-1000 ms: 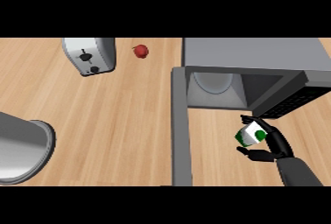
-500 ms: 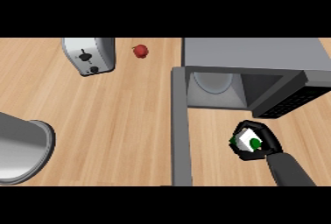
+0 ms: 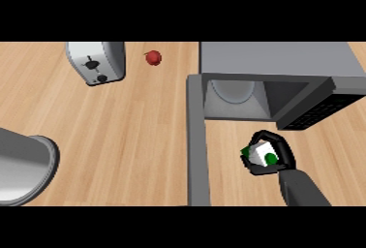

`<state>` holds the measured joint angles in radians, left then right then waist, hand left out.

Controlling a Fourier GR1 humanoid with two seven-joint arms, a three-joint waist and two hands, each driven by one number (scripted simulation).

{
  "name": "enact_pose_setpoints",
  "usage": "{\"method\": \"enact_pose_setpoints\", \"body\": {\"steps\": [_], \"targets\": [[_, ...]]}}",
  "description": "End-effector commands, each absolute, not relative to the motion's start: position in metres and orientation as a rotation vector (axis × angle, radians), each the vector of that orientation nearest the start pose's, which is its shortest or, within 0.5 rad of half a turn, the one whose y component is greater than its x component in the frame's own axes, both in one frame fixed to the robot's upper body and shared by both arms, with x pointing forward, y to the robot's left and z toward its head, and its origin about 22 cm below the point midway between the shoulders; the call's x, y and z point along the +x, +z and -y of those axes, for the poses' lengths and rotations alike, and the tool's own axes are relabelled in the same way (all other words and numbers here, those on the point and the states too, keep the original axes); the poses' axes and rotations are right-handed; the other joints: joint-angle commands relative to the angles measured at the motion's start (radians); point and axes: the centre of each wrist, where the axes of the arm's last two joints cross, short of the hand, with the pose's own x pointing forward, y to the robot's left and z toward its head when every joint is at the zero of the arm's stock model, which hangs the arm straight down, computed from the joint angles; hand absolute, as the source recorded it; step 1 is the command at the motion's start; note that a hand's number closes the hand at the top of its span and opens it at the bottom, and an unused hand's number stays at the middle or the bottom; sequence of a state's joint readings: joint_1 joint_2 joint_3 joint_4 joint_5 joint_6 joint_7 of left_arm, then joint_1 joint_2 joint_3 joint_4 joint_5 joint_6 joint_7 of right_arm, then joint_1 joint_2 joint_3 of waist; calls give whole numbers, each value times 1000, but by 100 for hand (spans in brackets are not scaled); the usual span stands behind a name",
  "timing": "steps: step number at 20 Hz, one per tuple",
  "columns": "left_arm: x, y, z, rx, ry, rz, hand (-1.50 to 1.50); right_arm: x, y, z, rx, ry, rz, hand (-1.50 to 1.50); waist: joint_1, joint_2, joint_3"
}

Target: Pick up the milk, place it into the microwave and close the microwave

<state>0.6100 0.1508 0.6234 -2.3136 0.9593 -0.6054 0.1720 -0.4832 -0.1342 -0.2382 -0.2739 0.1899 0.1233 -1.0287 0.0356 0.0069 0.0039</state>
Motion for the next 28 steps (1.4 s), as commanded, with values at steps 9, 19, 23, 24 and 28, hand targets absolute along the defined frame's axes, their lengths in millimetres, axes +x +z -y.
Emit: {"method": "enact_pose_setpoints", "body": {"steps": [9, 19, 23, 24, 28], "targets": [[42, 136, -364, -227, 41, 1915, -150, 333, -105, 231, -102, 171, 1887, 150, -15, -4, -3], [50, 138, -376, -239, 19, 1924, -150, 382, -50, 255, -162, 195, 1864, 150, 0, 2, -2], [60, 141, -374, -253, 5, 1907, -150, 396, -36, 243, -188, 213, 1836, 150, 16, 11, -1], [67, 144, -372, -258, -1, 1922, -150, 411, -12, 246, -199, 230, 1847, 150, 16, 13, -1], [72, 131, -371, -307, -11, 1918, -150, 415, -5, 256, -218, 225, 1832, 150, 36, 22, -1]]}}
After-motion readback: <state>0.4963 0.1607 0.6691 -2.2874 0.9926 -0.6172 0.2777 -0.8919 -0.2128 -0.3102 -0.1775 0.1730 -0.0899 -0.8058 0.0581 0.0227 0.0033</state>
